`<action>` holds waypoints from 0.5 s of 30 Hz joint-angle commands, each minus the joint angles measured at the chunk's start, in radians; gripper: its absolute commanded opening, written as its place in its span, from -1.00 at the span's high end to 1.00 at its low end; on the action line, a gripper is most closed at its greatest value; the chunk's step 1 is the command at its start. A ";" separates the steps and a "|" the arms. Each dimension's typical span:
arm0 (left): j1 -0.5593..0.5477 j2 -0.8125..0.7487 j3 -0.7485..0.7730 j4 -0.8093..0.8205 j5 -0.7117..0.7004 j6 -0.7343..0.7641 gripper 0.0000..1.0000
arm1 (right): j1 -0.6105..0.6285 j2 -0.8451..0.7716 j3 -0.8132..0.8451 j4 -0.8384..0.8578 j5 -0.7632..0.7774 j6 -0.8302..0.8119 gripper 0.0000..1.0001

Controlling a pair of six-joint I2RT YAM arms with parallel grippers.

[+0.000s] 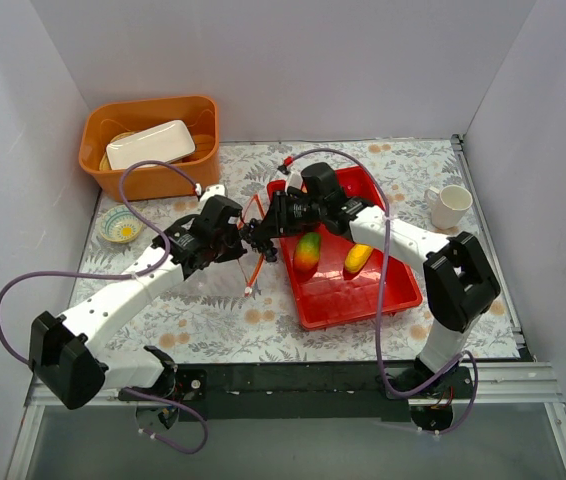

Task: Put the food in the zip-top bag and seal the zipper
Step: Place the fake fruit in the zipper food storage bag.

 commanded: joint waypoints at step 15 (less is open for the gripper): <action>0.007 -0.020 -0.033 0.034 0.095 0.018 1.00 | 0.005 0.121 0.086 0.129 -0.119 0.365 0.66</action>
